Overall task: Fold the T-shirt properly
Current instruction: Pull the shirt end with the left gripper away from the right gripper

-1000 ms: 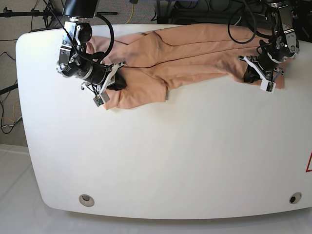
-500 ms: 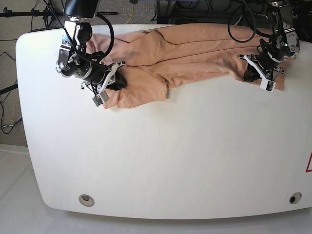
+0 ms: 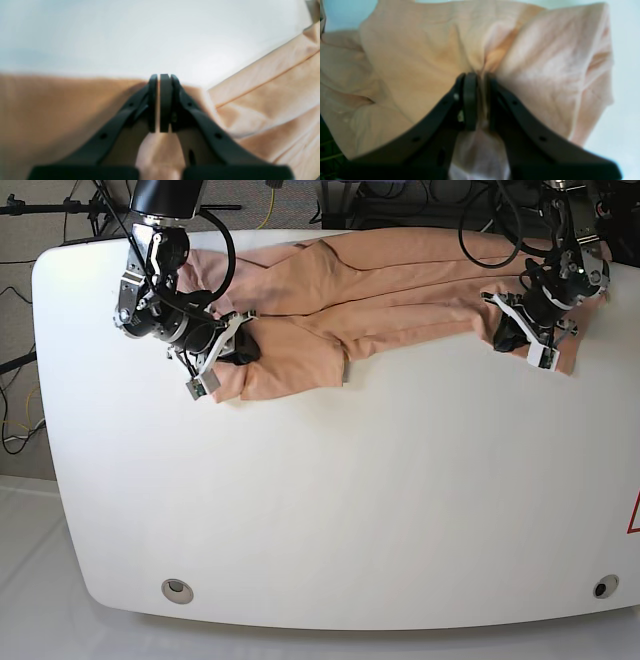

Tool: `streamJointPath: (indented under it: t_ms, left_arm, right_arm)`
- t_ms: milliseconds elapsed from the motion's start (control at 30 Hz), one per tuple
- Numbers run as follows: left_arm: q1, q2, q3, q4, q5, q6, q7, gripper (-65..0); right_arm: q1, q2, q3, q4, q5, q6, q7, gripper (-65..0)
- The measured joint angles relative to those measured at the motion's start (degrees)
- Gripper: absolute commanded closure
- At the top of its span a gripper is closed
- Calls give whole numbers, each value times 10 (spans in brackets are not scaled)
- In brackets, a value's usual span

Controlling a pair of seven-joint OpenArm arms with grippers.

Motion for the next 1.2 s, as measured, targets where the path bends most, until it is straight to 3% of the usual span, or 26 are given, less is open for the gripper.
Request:
streamJointPath:
  t_ms: [400,733,900,1200]
  left_arm:
    - [9,0,-3,90,-4,0,-4,-3]
    - [66,0,-3,118,-4,0,2,-3]
    - [99,0,-11,134,-5,-2,55,-1]
    - [109,-3,-101,147,-5,-1,154,0]
  right_arm:
    - [11,0,7,0,-2,-4,-4,-53]
    - [11,0,7,0,-2,-5,-4,-53]
    - [11,0,6,0,-2,-5,-4,-53]
    - [11,0,6,-1,-3,-5,-4,-53]
